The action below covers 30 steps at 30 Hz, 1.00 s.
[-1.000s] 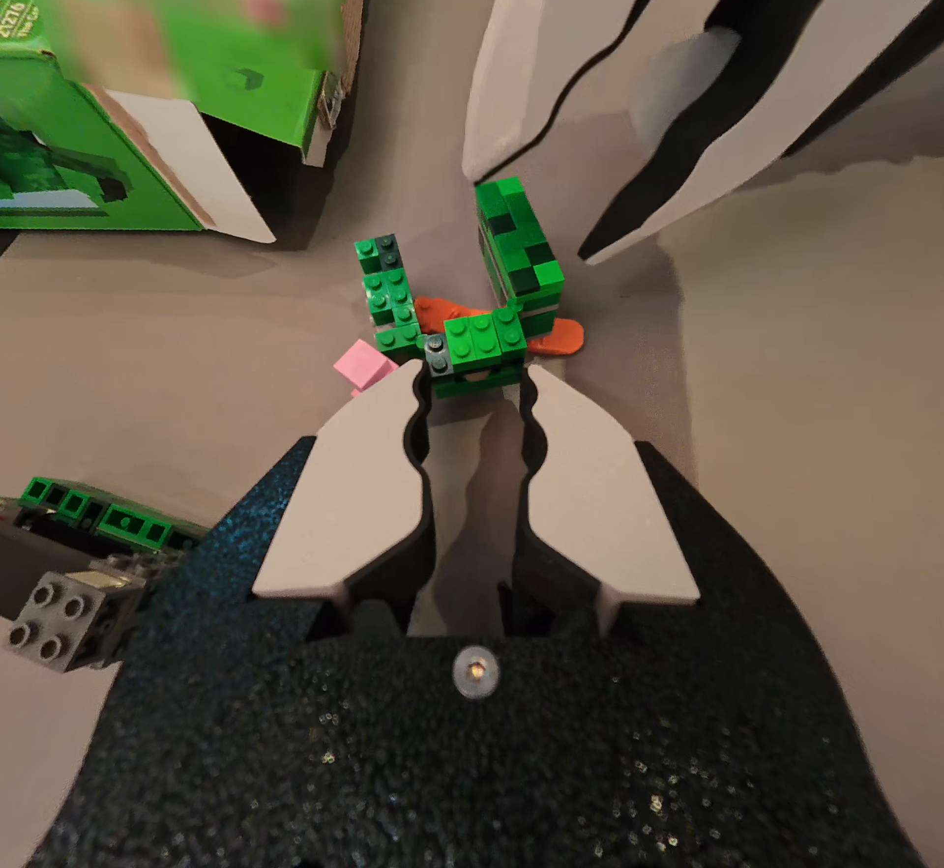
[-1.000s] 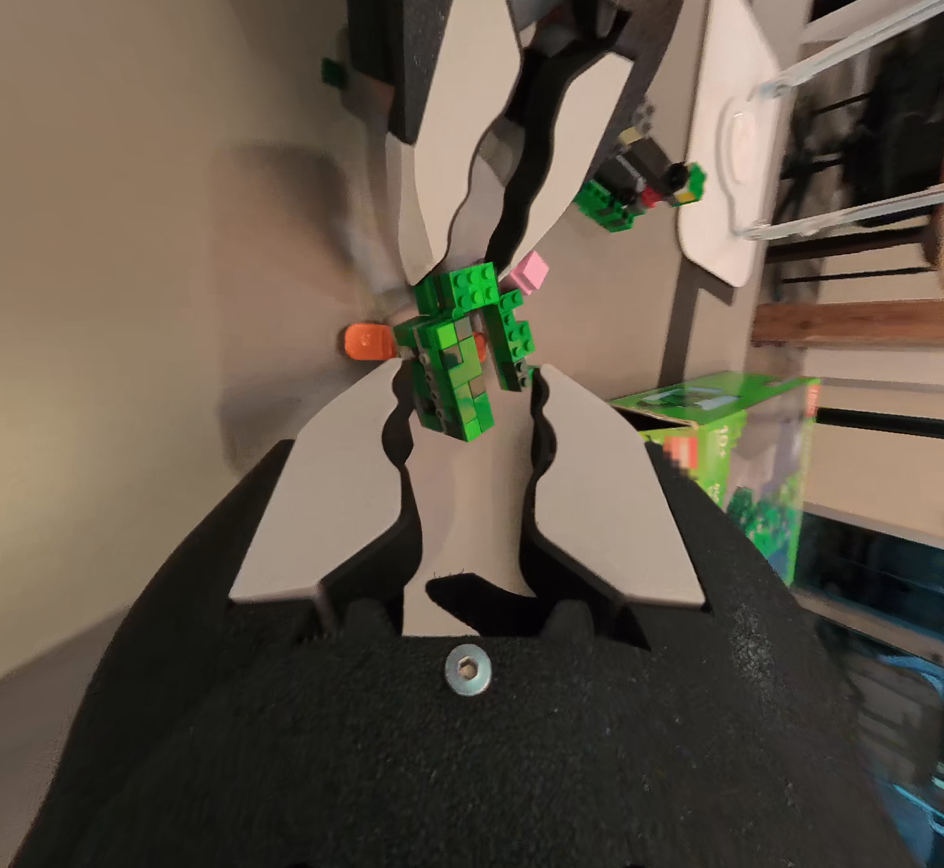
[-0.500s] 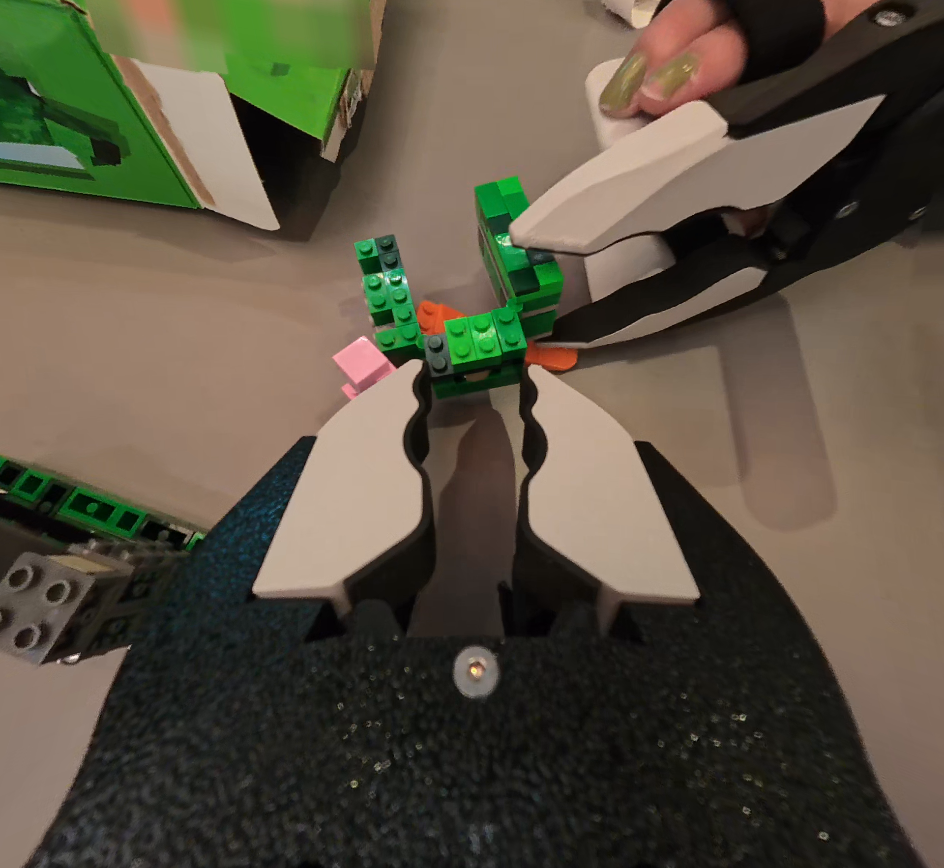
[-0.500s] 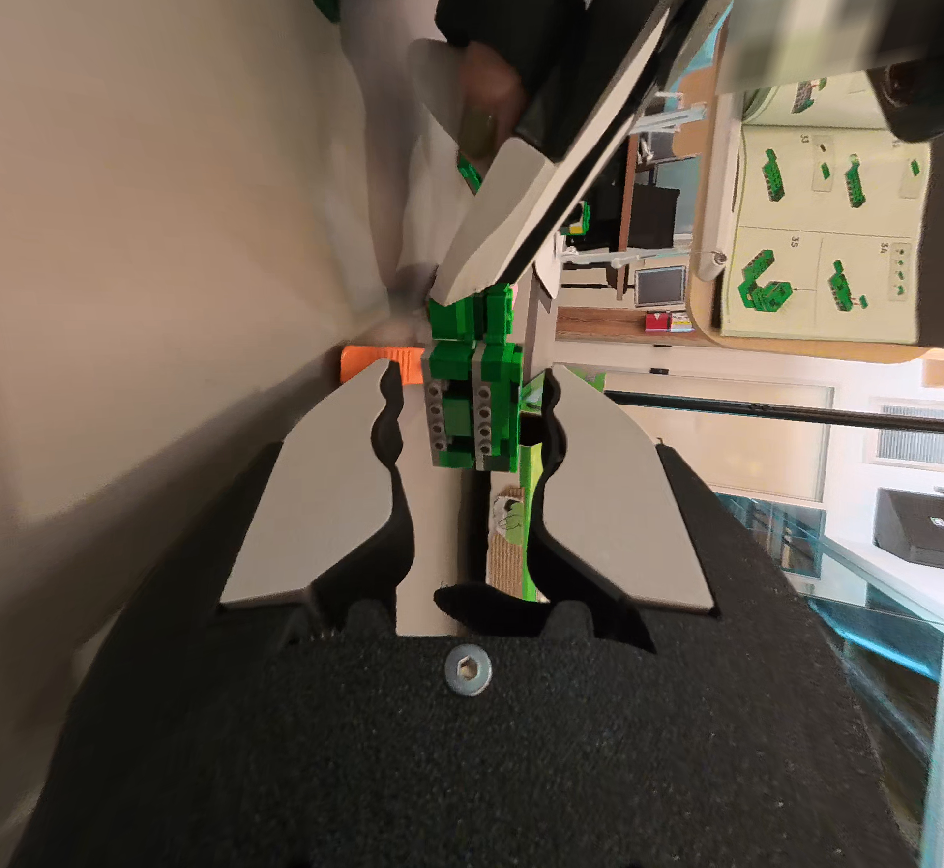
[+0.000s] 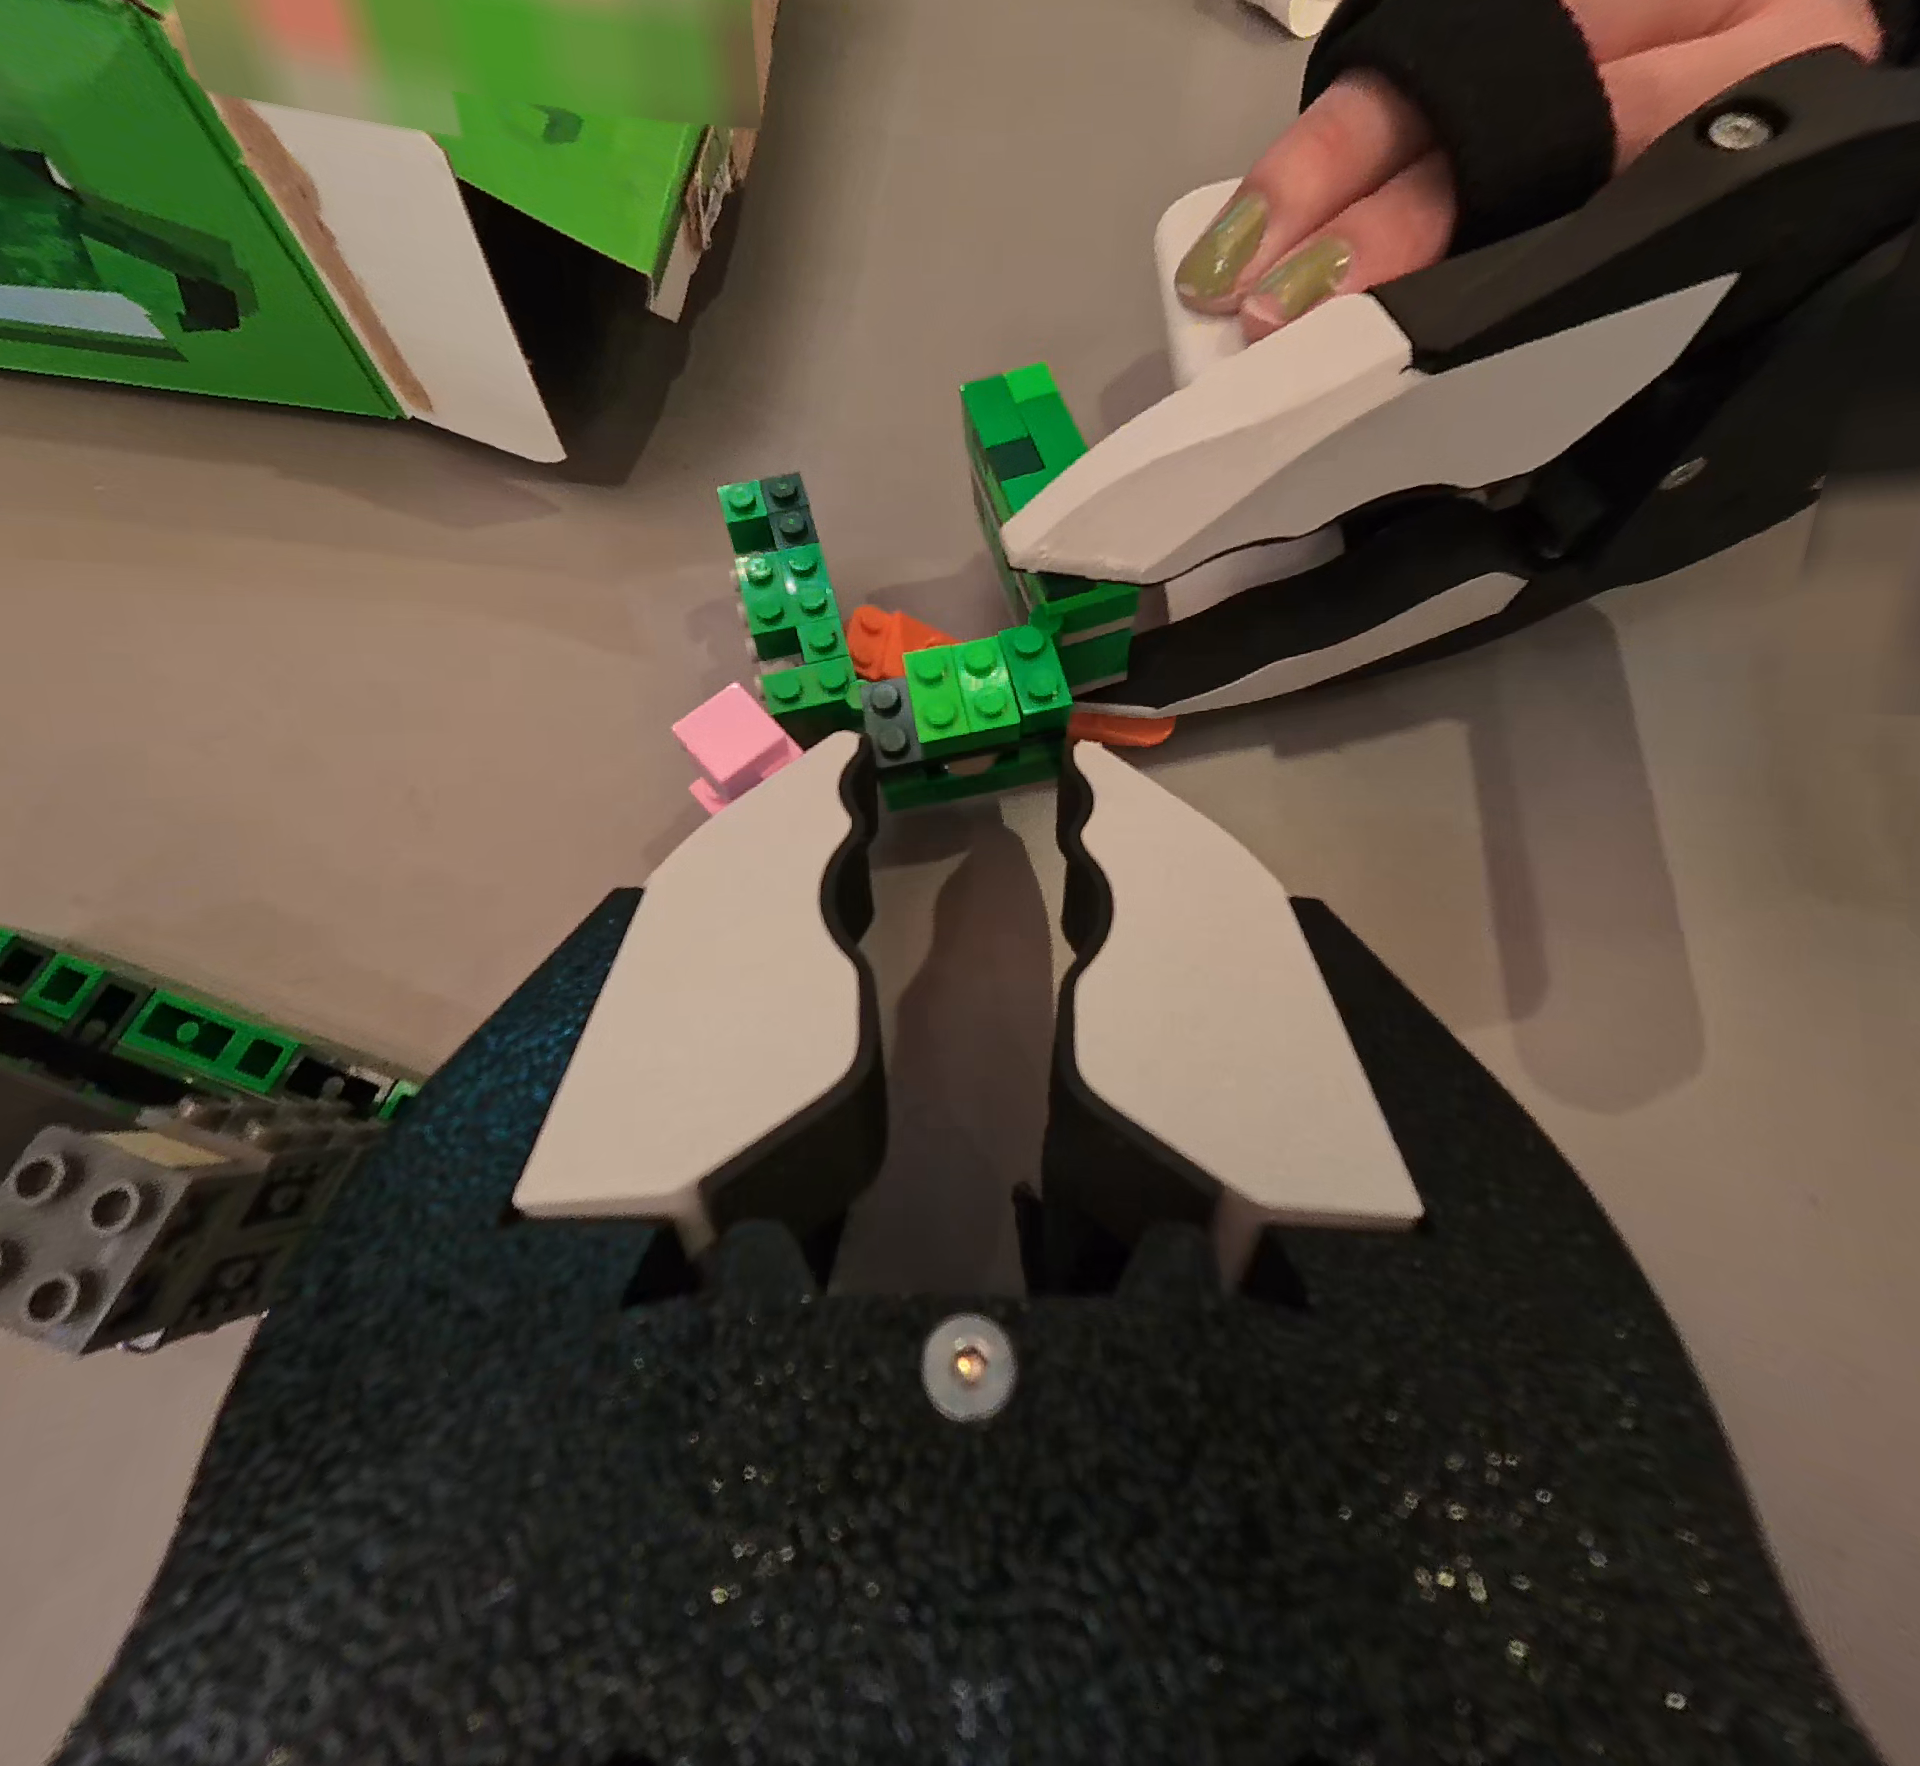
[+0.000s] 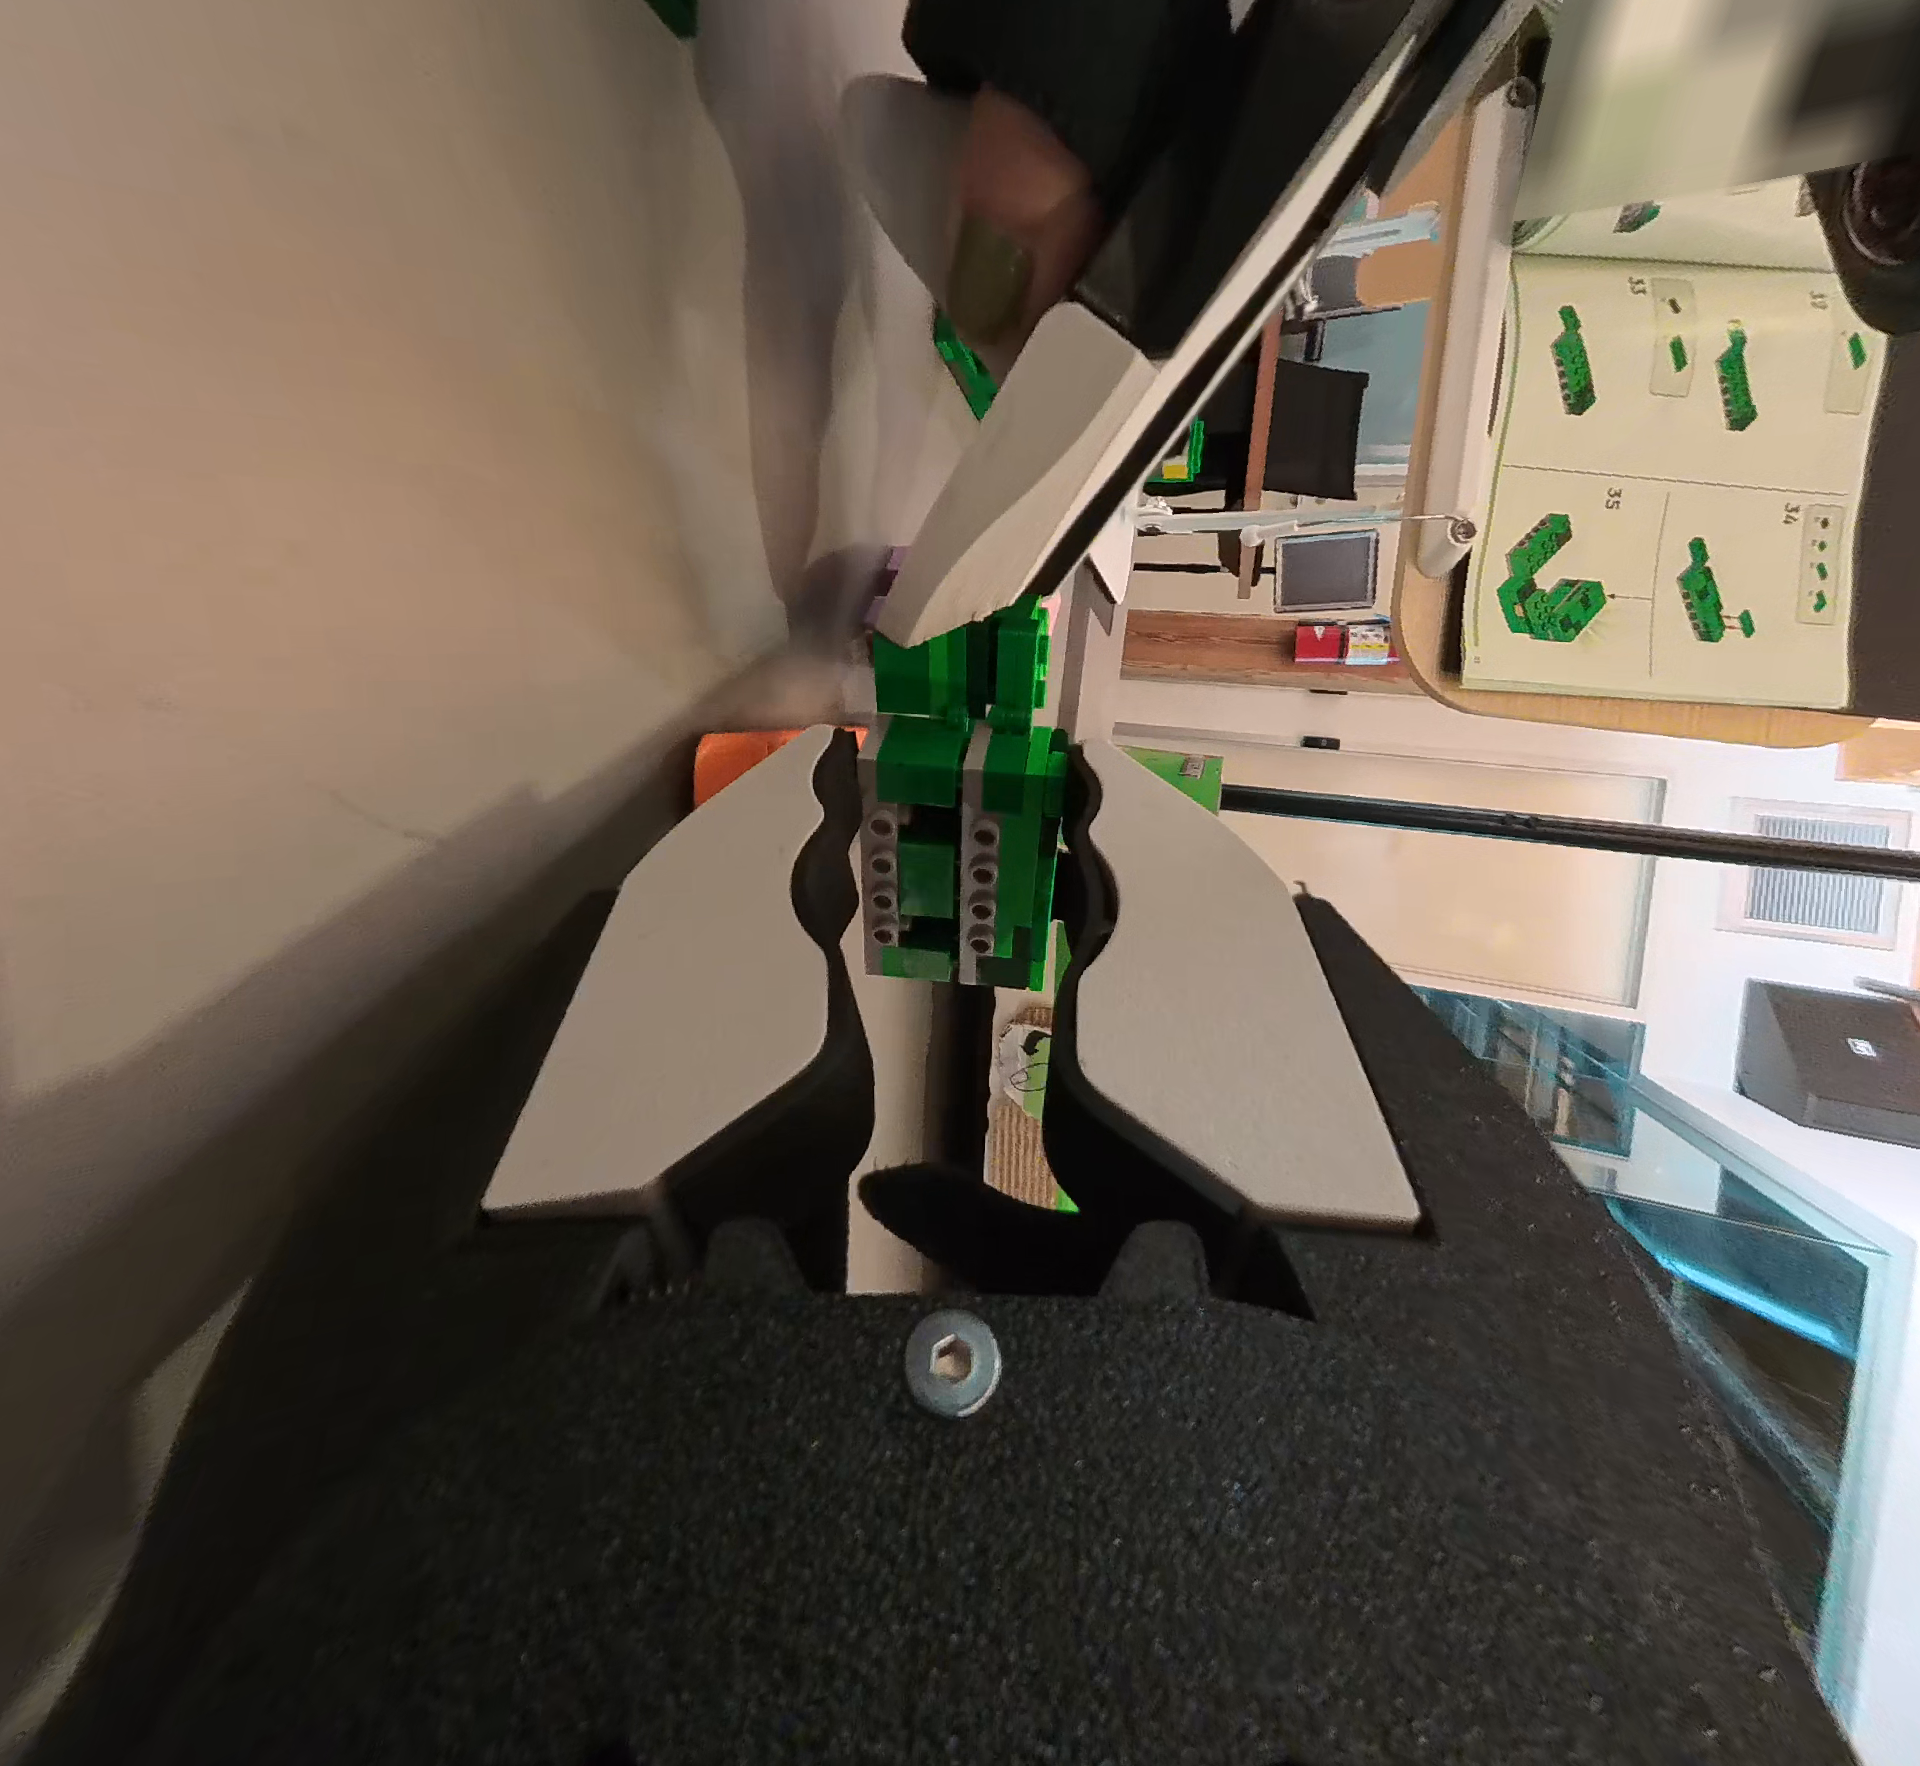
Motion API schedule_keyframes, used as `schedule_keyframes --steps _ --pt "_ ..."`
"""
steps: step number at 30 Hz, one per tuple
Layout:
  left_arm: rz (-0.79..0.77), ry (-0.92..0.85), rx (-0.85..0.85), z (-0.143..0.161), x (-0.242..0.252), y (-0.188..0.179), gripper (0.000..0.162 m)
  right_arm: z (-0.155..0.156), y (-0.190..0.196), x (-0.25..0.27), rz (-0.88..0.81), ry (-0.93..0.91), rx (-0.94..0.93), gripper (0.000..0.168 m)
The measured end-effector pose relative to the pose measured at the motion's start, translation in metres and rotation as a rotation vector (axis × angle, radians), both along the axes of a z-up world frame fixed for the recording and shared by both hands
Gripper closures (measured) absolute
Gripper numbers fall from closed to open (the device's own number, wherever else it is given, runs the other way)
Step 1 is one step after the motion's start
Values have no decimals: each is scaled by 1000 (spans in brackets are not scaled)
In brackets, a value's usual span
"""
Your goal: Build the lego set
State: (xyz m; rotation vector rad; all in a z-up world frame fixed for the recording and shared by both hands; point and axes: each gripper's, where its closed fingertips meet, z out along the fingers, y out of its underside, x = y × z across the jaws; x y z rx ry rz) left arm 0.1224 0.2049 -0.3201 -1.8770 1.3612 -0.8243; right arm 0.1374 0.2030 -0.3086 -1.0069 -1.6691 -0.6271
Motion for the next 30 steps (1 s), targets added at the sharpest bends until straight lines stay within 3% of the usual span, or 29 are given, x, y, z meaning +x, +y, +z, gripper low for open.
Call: schedule_keyframes --steps 1,13,15,19,24,30 --pt "-1 -2 0 0 0 0 129 0 0 0 1 0 -5 131" --pt "-15 -38 50 3 2 -2 128 3 0 2 0 3 -22 132" --pt "-10 -3 97 1 -3 -3 120 4 2 4 -13 7 -19 132" --pt "29 16 380 13 -15 1 105 7 6 9 -31 13 -27 132" --pt "7 -2 854 47 -10 -8 94 16 7 7 -41 34 -71 132" --pt "-57 42 1015 50 2 -19 102 26 -4 -5 -28 15 -161 132"
